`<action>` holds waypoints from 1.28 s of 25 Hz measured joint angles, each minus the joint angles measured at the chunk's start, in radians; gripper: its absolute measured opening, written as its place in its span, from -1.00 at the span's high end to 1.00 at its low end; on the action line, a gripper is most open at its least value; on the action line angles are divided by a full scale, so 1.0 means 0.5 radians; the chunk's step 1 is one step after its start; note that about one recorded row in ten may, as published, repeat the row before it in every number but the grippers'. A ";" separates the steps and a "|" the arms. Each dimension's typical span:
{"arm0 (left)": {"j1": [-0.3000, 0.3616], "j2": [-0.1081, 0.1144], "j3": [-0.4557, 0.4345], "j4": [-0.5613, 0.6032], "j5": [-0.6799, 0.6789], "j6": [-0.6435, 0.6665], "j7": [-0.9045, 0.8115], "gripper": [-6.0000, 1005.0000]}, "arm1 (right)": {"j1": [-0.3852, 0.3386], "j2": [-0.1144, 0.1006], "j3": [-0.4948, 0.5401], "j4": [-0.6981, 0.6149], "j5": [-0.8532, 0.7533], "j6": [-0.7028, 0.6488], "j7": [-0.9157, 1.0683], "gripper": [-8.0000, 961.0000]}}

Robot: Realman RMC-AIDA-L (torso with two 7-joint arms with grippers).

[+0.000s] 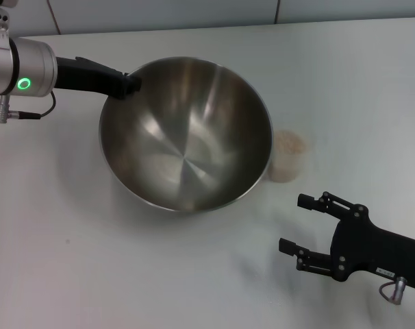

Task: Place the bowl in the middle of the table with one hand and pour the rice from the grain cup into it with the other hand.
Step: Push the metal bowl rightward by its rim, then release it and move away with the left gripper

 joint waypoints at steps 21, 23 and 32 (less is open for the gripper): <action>0.070 0.013 -0.012 0.013 -0.181 -0.097 0.048 0.24 | 0.005 0.000 0.021 0.000 0.000 0.003 0.000 -0.72; 0.072 0.013 -0.012 0.013 -0.181 -0.101 0.048 0.16 | 0.007 0.000 0.022 0.000 0.001 0.003 0.000 -0.72; 0.090 0.012 -0.012 0.024 -0.187 -0.101 0.049 -0.30 | 0.008 0.000 0.022 0.000 0.003 0.002 0.000 -0.72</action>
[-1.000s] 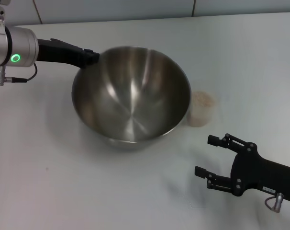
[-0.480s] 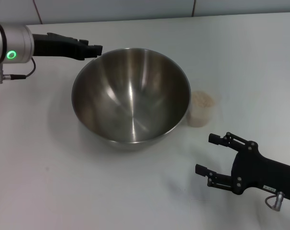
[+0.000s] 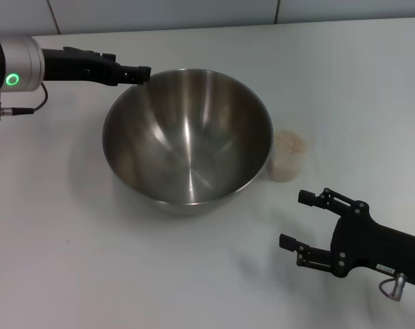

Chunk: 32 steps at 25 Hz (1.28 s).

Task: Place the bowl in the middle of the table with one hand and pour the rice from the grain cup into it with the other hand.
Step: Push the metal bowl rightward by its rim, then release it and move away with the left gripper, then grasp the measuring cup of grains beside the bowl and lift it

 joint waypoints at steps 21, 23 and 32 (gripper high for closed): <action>0.480 0.008 -0.091 0.191 -1.030 0.276 0.655 -0.65 | -0.001 0.000 0.000 0.000 0.000 -0.003 -0.001 -0.72; 0.603 0.009 -0.156 0.152 -1.279 0.418 0.823 -0.65 | 0.000 0.000 0.000 0.000 0.000 -0.002 -0.002 -0.72; 0.869 0.014 -0.512 -0.478 -1.566 1.166 1.569 -0.65 | 0.006 0.000 0.000 0.000 0.000 0.003 -0.003 -0.72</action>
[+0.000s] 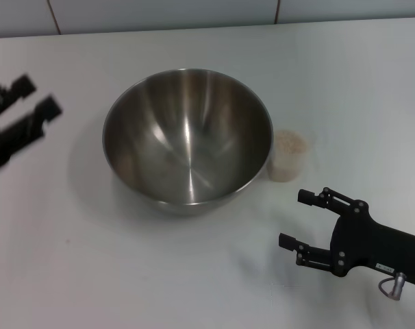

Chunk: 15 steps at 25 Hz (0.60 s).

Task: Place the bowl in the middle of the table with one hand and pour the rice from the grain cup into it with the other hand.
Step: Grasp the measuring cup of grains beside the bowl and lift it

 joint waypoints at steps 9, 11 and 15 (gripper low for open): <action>0.139 -0.001 -0.030 -0.661 0.106 0.195 0.976 -0.65 | 0.001 0.000 0.000 0.000 0.000 0.003 0.000 -0.71; 0.133 -0.002 -0.031 -0.817 0.126 0.154 1.262 -0.65 | -0.001 0.000 0.000 0.000 0.000 0.004 0.000 -0.71; 0.130 -0.003 -0.006 -0.969 0.130 0.058 1.595 -0.65 | -0.010 0.000 0.000 0.000 0.000 0.004 0.000 -0.70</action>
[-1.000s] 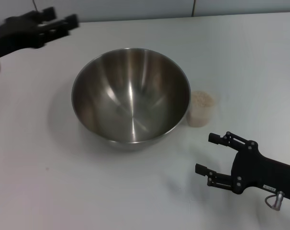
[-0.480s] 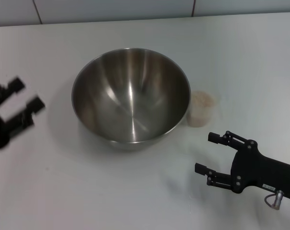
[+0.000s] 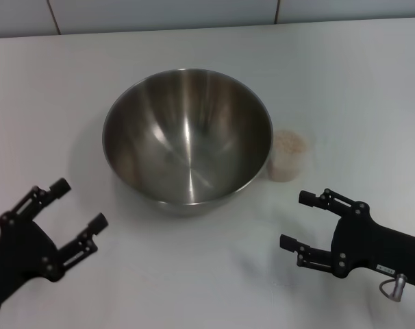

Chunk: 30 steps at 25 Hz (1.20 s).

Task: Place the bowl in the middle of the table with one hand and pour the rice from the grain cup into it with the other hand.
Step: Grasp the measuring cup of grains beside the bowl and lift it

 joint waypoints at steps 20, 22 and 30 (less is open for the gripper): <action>-0.026 -0.005 0.139 -0.037 -0.001 -0.148 0.125 -0.65 | -0.022 0.002 0.033 0.024 0.028 0.000 -0.007 -0.68; -0.028 -0.004 0.135 -0.037 -0.002 -0.146 0.122 -0.65 | -0.064 0.004 0.103 0.097 0.104 -0.001 -0.083 -0.68; -0.030 -0.001 0.126 -0.038 -0.012 -0.134 0.110 -0.65 | -0.233 0.014 0.474 0.578 0.495 0.204 -0.654 -0.67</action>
